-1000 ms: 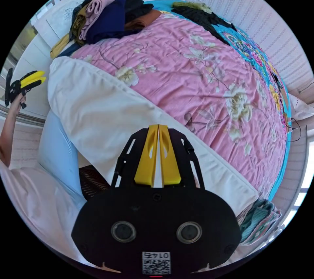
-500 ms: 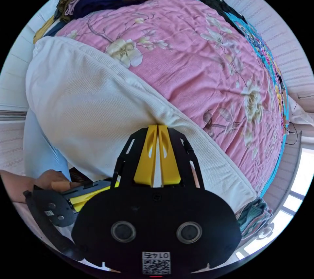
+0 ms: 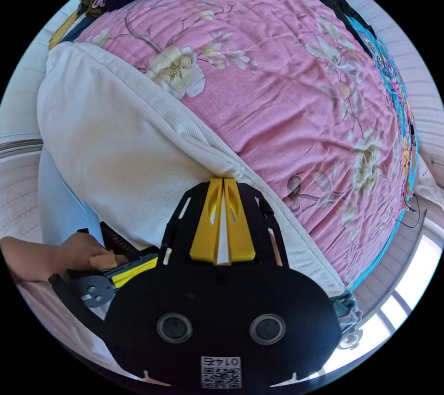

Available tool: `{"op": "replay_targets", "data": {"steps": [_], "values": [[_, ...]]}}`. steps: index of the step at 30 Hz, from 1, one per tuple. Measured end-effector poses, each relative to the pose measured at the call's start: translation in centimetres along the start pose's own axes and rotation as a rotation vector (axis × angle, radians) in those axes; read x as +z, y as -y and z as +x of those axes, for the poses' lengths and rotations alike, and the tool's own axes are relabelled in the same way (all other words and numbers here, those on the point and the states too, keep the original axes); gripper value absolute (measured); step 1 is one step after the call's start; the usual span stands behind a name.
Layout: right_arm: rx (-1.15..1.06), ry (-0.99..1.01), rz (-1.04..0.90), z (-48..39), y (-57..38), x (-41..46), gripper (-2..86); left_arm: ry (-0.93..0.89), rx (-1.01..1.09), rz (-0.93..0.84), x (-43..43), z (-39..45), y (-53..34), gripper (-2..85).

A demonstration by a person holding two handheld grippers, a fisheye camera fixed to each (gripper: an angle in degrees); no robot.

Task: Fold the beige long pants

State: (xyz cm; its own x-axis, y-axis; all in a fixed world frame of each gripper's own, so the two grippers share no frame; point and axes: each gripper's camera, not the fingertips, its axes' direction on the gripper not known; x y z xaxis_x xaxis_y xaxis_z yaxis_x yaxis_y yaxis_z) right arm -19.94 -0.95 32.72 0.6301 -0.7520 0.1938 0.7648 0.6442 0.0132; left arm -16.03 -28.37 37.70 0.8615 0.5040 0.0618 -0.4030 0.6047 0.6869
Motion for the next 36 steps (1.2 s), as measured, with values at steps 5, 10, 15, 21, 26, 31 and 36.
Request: {"op": "replay_targets", "data": {"steps": [5, 10, 15, 21, 26, 31, 36], "values": [[0.019, -0.04, 0.014, 1.7, -3.3, 0.2, -0.8, -0.03, 0.016, -0.024, 2.3, 0.0, 3.1, -0.9], [0.066, 0.091, 0.118, 6.2, -9.5, -0.6, -0.9, -0.088, 0.0, -0.051, 3.1, -0.5, 5.9, -1.0], [0.348, 0.345, 0.487, 12.8, -26.0, -2.3, -0.8, -0.113, -0.074, 0.069, 1.7, -0.9, 5.9, -1.0], [0.852, 0.43, 0.673, 20.0, -49.3, 0.5, 1.0, -0.137, -0.149, 0.222, 1.3, -1.8, 8.0, -0.4], [1.307, 0.48, 0.882, 25.0, -65.7, 4.0, 9.0, -0.169, -0.184, 0.292, 1.6, -3.1, 13.4, 6.2], [1.636, 0.471, 0.938, 28.3, -75.8, 7.6, 13.3, -0.251, -0.226, 0.355, 1.7, -4.7, 20.3, 8.2], [1.792, 0.472, 0.957, 31.7, -82.6, 10.8, 13.6, -0.228, -0.143, 0.333, 2.3, -4.9, 29.9, 10.6]]}}
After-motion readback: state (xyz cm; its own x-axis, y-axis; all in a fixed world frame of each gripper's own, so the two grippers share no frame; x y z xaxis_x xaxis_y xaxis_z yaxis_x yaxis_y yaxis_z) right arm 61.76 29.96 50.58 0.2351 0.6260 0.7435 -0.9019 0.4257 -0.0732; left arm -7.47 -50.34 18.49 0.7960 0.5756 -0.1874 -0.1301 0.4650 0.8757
